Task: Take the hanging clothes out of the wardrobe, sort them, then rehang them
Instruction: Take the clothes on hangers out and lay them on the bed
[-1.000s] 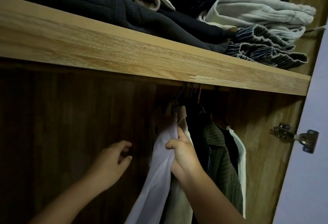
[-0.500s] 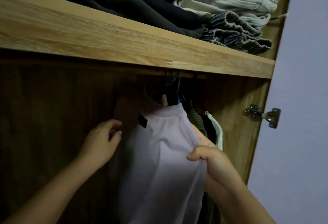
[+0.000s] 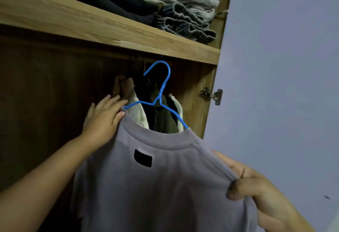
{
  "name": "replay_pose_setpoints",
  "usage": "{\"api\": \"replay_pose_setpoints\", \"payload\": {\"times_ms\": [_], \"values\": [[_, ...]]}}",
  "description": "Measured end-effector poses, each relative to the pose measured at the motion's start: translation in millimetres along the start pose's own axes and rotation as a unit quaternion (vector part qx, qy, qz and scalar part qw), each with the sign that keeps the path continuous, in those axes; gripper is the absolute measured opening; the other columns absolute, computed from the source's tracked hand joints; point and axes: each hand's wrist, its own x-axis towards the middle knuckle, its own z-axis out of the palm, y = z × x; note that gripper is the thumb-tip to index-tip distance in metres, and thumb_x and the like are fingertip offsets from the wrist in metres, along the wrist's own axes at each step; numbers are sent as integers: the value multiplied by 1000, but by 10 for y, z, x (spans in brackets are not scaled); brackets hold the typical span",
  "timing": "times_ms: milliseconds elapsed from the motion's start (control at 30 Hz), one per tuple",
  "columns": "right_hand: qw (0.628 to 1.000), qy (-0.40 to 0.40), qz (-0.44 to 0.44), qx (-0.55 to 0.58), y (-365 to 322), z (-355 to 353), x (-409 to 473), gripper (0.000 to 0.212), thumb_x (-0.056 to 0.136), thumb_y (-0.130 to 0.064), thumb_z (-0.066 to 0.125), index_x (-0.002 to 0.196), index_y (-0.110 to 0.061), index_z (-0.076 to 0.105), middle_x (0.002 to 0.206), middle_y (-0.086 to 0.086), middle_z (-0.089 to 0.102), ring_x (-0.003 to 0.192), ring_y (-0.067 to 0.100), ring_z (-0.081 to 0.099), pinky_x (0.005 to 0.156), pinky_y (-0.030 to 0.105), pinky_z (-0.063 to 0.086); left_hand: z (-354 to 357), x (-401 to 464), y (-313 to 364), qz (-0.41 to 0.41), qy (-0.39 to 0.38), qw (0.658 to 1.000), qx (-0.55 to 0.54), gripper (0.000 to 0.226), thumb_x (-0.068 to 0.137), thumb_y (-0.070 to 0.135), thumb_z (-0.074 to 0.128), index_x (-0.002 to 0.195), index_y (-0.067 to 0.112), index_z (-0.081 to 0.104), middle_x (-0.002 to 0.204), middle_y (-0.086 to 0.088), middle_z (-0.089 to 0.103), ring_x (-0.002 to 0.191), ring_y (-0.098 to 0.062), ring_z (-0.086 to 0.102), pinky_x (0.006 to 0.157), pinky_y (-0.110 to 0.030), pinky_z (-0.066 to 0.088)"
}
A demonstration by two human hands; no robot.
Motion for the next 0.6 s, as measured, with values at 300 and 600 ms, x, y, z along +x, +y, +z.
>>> {"api": "replay_pose_setpoints", "payload": {"times_ms": [300, 600], "values": [[933, 233, 37, -272, -329, 350, -1822, 49, 71, -4, 69, 117, -22, 66, 117, 9, 67, 103, 18, 65, 82, 24, 51, 3, -890, 1263, 112, 4, 988, -103, 30, 91, 30, 49, 69, 12, 56, 63, -1, 57, 66, -26, 54, 57, -34, 35], [591, 542, 66, -594, -199, 628, -3279, 36, 91, -30, 58, 58, -24, 46, 47, -10, 36, 49, 6, 33, 48, 20, 22, 220, -1794, 2727, 198, -28, 968, -152, 26, 79, 37, 52, 59, 20, 58, 57, -8, 63, 59, -34, 61, 50, -27, 25]]}}
